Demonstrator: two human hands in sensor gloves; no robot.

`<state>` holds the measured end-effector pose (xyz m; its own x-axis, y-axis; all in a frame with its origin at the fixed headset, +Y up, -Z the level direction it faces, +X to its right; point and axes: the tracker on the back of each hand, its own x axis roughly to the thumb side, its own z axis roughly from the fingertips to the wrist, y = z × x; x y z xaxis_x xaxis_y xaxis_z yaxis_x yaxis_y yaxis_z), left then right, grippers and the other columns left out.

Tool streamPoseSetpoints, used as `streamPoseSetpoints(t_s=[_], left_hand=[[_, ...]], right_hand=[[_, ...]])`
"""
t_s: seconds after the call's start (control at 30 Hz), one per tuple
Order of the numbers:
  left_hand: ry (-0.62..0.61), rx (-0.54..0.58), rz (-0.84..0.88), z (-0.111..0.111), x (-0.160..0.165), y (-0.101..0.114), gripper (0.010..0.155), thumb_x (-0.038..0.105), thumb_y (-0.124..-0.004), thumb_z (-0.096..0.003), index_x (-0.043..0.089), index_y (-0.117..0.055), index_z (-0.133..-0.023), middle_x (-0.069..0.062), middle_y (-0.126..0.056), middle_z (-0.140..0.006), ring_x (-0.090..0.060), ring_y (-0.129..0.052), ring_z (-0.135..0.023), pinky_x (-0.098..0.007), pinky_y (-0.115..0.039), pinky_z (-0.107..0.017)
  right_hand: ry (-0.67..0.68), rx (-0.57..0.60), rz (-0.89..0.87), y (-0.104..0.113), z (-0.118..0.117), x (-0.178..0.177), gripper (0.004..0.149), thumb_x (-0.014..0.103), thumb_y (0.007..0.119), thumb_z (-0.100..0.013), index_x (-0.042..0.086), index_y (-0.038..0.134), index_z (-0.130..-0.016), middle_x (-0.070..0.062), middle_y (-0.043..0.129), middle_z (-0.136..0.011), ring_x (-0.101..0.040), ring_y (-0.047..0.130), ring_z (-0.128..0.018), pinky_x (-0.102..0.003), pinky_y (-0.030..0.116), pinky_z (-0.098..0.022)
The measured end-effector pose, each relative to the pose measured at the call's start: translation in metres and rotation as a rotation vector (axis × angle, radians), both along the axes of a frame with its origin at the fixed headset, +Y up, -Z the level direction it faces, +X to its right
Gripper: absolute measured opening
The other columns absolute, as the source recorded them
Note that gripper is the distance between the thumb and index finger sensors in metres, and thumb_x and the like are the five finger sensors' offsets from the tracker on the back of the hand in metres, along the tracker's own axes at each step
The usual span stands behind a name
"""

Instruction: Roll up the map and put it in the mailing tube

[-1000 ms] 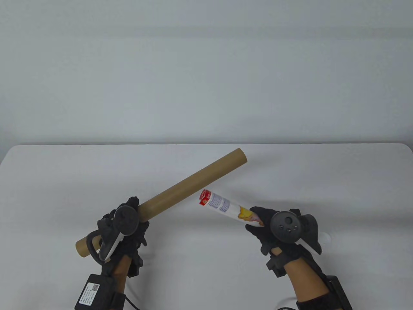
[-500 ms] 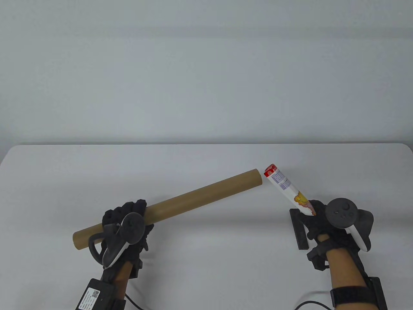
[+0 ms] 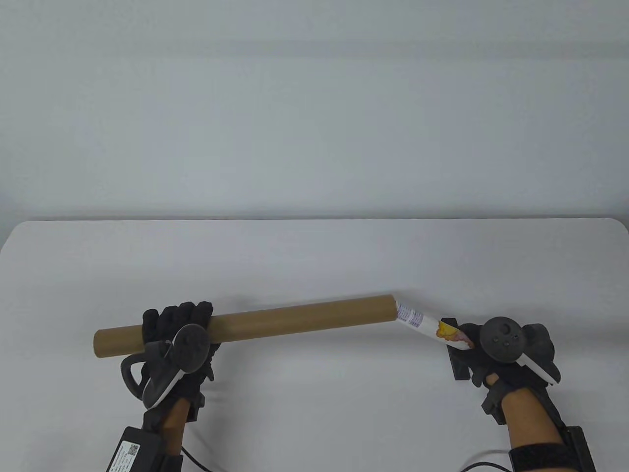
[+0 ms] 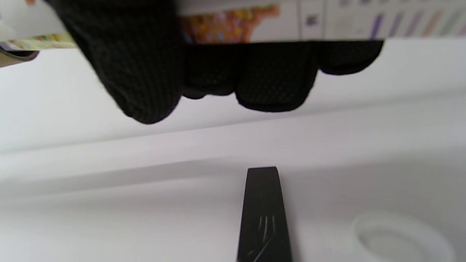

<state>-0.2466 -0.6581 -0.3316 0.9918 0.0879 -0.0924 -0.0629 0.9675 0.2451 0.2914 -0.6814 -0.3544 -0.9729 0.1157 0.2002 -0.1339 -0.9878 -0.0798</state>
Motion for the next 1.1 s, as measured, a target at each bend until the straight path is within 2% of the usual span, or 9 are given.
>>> streamPoseSetpoints(t_s=[0.37, 0.43, 0.5, 0.53, 0.63, 0.73, 0.83, 0.93, 1.1], left_hand=[[-0.114, -0.099, -0.024, -0.006, 0.018, -0.010, 0.075, 0.060, -0.103, -0.0295, 0.050, -0.065, -0.093, 0.013, -0.073, -0.100, -0.016, -0.079, -0.100, -0.051, -0.046, -0.084], [-0.117, -0.126, -0.007, -0.006, 0.017, -0.008, 0.074, 0.062, -0.103, -0.0281, 0.048, -0.069, -0.092, 0.011, -0.077, -0.097, -0.016, -0.083, -0.095, -0.051, -0.050, -0.083], [-0.134, -0.118, 0.026, -0.005, 0.012, -0.009, 0.074, 0.061, -0.105, -0.0277, 0.048, -0.070, -0.092, 0.010, -0.078, -0.097, -0.017, -0.082, -0.094, -0.050, -0.049, -0.083], [-0.120, -0.144, 0.033, -0.006, 0.011, -0.010, 0.074, 0.060, -0.105, -0.0274, 0.047, -0.071, -0.091, 0.010, -0.078, -0.096, -0.017, -0.083, -0.093, -0.050, -0.049, -0.083], [-0.139, -0.156, 0.044, -0.006, 0.014, -0.011, 0.074, 0.059, -0.106, -0.0278, 0.047, -0.071, -0.092, 0.009, -0.078, -0.096, -0.018, -0.082, -0.093, -0.050, -0.048, -0.083], [-0.126, -0.158, 0.032, -0.006, 0.015, -0.011, 0.073, 0.060, -0.105, -0.0277, 0.047, -0.071, -0.091, 0.010, -0.078, -0.096, -0.018, -0.082, -0.093, -0.050, -0.048, -0.083], [-0.101, -0.159, 0.023, -0.007, 0.012, -0.014, 0.073, 0.060, -0.105, -0.0279, 0.047, -0.070, -0.092, 0.010, -0.078, -0.096, -0.018, -0.083, -0.093, -0.050, -0.049, -0.083], [-0.085, -0.178, 0.041, -0.010, 0.006, -0.020, 0.073, 0.059, -0.105, -0.0281, 0.047, -0.070, -0.092, 0.010, -0.077, -0.097, -0.018, -0.082, -0.094, -0.050, -0.048, -0.083], [-0.091, -0.193, 0.056, -0.013, 0.001, -0.024, 0.074, 0.059, -0.105, -0.0282, 0.047, -0.070, -0.092, 0.011, -0.077, -0.097, -0.019, -0.082, -0.094, -0.050, -0.047, -0.083]], right_hand=[[0.229, 0.283, 0.140, 0.020, 0.017, -0.076, 0.053, 0.038, 0.099, -0.041, 0.017, 0.085, -0.088, -0.002, 0.094, -0.066, -0.028, 0.099, -0.054, -0.055, 0.076, -0.053], [0.246, 0.337, 0.153, 0.028, 0.021, -0.087, 0.072, 0.038, 0.100, -0.040, 0.011, 0.073, -0.101, -0.003, 0.090, -0.075, -0.028, 0.097, -0.058, -0.055, 0.075, -0.055], [0.312, 0.260, 0.094, 0.035, 0.022, -0.094, 0.103, 0.038, 0.101, -0.039, 0.005, 0.038, -0.113, -0.013, 0.061, -0.100, -0.029, 0.091, -0.069, -0.056, 0.072, -0.059], [0.332, 0.200, 0.025, 0.037, 0.023, -0.098, 0.108, 0.033, 0.102, -0.038, 0.001, 0.030, -0.113, -0.019, 0.051, -0.104, -0.035, 0.086, -0.073, -0.061, 0.065, -0.061], [0.392, 0.187, 0.002, 0.041, 0.024, -0.108, 0.114, 0.037, 0.101, -0.038, 0.001, 0.023, -0.113, -0.022, 0.035, -0.111, -0.038, 0.080, -0.083, -0.061, 0.063, -0.065], [0.383, 0.181, -0.098, 0.039, 0.021, -0.108, 0.111, 0.039, 0.100, -0.041, 0.002, 0.025, -0.113, -0.023, 0.036, -0.111, -0.041, 0.075, -0.085, -0.062, 0.060, -0.066], [0.371, 0.232, -0.291, 0.039, 0.021, -0.096, 0.098, 0.042, 0.096, -0.044, 0.004, 0.039, -0.114, -0.023, 0.043, -0.111, -0.051, 0.057, -0.095, -0.065, 0.052, -0.068], [0.250, 0.327, -0.387, 0.041, 0.021, -0.075, 0.087, 0.044, 0.092, -0.048, 0.004, 0.050, -0.113, -0.023, 0.051, -0.109, -0.054, 0.058, -0.095, -0.068, 0.049, -0.067], [0.127, 0.305, -0.543, 0.029, 0.013, -0.040, 0.085, 0.048, 0.085, -0.053, 0.003, 0.046, -0.114, -0.024, 0.046, -0.112, -0.058, 0.052, -0.098, -0.071, 0.044, -0.067]])
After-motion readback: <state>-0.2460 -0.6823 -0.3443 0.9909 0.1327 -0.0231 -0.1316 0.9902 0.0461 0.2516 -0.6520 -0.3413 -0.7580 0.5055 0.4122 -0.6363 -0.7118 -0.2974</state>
